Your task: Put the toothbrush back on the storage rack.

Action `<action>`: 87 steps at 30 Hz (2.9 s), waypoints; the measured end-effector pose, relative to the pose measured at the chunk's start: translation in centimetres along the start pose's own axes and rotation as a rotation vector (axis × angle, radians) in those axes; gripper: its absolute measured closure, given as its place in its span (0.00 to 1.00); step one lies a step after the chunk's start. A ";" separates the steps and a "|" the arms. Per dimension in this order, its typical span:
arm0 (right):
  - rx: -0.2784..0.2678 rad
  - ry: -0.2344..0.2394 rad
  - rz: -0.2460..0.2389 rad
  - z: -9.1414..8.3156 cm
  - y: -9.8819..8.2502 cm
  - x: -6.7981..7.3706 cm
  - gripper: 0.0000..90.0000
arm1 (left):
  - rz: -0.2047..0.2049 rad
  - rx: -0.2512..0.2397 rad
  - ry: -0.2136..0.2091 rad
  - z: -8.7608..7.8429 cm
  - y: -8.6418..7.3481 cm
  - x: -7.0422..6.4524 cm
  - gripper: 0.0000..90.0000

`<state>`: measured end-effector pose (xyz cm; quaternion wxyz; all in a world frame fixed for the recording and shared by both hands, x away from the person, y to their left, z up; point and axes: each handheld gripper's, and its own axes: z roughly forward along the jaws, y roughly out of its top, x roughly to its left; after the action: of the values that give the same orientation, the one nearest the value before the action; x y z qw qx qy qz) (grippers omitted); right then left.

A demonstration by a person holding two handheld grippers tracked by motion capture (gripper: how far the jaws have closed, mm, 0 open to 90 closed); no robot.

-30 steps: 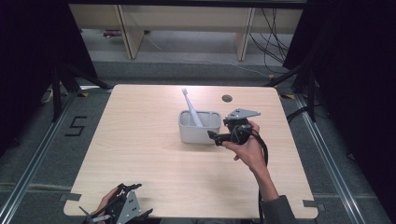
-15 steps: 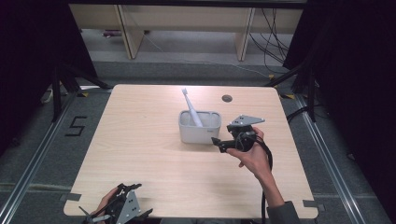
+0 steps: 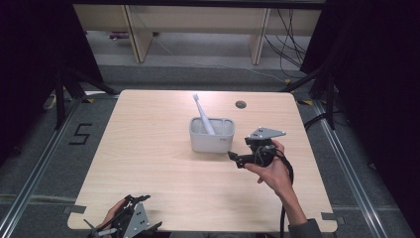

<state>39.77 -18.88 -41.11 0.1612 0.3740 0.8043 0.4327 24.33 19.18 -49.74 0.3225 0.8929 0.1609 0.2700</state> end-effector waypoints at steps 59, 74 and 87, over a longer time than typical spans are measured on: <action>0.006 0.020 0.004 -1.5 -7.3 2.0 0.22 | 0.007 0.011 0.001 -0.1 -0.1 0.1 0.17; 0.025 0.022 0.019 -2.1 -8.6 2.5 0.22 | 0.008 0.014 0.001 -0.1 -0.1 0.1 0.17; 0.011 0.041 -0.017 -2.5 -9.6 2.7 0.21 | 0.011 0.019 -0.005 -0.1 0.0 0.1 0.17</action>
<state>32.08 -21.65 -47.30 0.1464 0.3591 0.8130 0.4344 24.34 19.34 -49.62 0.3129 0.8974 0.1576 0.2681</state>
